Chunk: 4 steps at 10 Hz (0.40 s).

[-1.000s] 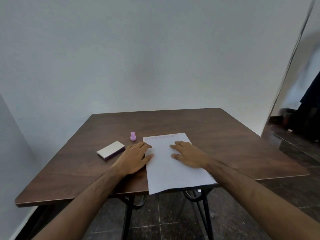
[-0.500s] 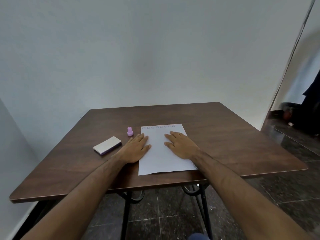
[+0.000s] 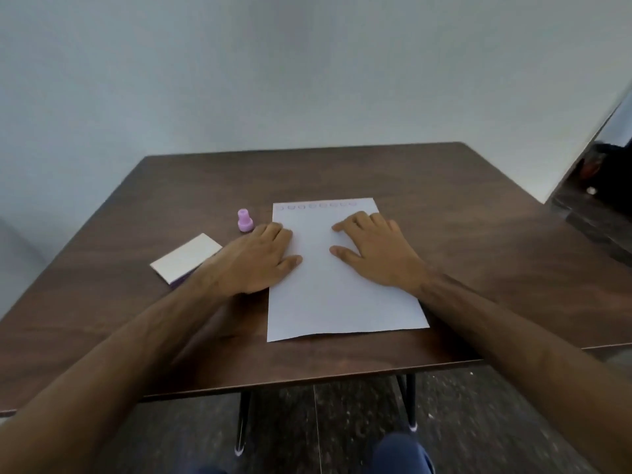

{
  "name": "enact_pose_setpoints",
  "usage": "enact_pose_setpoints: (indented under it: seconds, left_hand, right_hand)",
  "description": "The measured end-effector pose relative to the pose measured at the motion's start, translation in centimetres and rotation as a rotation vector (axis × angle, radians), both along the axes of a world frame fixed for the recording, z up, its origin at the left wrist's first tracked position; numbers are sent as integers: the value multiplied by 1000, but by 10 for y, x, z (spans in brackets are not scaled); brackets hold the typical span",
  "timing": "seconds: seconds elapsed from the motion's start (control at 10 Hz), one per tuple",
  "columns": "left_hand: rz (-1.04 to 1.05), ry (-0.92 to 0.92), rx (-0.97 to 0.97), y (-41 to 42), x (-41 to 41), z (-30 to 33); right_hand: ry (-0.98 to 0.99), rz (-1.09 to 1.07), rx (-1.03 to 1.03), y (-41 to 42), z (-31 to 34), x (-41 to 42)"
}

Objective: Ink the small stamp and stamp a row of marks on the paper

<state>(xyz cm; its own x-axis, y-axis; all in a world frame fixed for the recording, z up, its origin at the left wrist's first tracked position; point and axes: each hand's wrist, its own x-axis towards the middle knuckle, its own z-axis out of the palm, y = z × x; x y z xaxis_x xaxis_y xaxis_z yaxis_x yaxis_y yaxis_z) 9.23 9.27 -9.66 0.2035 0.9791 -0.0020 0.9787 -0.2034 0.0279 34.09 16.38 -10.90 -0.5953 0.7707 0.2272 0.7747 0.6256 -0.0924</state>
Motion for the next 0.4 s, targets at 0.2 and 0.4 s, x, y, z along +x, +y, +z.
enact_pose_setpoints:
  seconds: [0.2, 0.4]
  left_hand:
    - [53, -104, 24, -20, 11, -2]
    - [74, -77, -209, -29, 13, 51]
  right_hand:
    - [-76, -41, -56, -12, 11, -3]
    - [-226, 15, -477, -22, 73, 1]
